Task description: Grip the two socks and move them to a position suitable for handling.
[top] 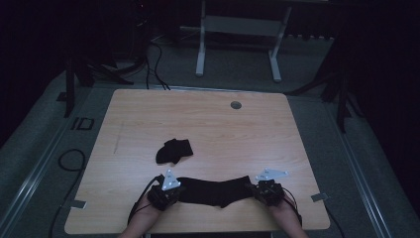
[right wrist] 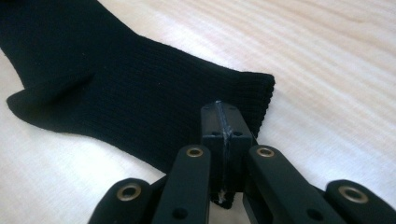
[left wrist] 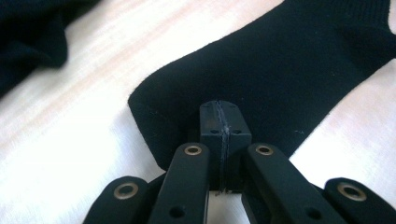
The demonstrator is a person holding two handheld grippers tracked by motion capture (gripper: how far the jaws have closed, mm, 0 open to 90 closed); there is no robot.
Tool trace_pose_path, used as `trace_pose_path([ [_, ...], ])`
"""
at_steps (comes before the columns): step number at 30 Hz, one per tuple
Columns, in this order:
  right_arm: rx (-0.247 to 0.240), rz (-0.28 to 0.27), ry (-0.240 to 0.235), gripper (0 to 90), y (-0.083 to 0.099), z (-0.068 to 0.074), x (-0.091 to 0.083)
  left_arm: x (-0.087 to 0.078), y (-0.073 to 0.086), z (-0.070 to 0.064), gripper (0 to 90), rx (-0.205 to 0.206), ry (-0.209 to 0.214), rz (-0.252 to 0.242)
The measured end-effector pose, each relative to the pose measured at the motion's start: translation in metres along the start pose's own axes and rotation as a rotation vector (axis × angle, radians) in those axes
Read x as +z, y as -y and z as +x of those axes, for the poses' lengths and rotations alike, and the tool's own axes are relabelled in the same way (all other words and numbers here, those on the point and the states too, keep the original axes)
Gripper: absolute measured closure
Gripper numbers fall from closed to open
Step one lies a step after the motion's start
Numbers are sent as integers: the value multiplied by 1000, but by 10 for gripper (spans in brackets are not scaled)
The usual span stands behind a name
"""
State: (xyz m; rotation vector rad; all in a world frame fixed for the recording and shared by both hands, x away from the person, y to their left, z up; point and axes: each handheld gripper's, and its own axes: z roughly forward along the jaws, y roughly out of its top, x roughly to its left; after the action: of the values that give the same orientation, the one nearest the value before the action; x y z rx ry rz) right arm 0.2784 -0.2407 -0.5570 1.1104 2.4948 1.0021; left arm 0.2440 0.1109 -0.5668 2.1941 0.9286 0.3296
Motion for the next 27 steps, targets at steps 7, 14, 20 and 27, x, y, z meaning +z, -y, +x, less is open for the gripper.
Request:
trace_pose_path([
  [7,7,-12,-20,897,14,11,-10,-8,12,-11,895,-7,27,-14],
  [14,0,-18,-11,893,17,14,-11,-8,14,-11,893,-27,30,-30],
  [20,-6,-17,-11,870,16,14,-11,-7,14,-12,887,-24,34,-36],
  [27,-55,-28,-29,705,3,16,-15,-15,11,-13,539,-21,31,-61],
])
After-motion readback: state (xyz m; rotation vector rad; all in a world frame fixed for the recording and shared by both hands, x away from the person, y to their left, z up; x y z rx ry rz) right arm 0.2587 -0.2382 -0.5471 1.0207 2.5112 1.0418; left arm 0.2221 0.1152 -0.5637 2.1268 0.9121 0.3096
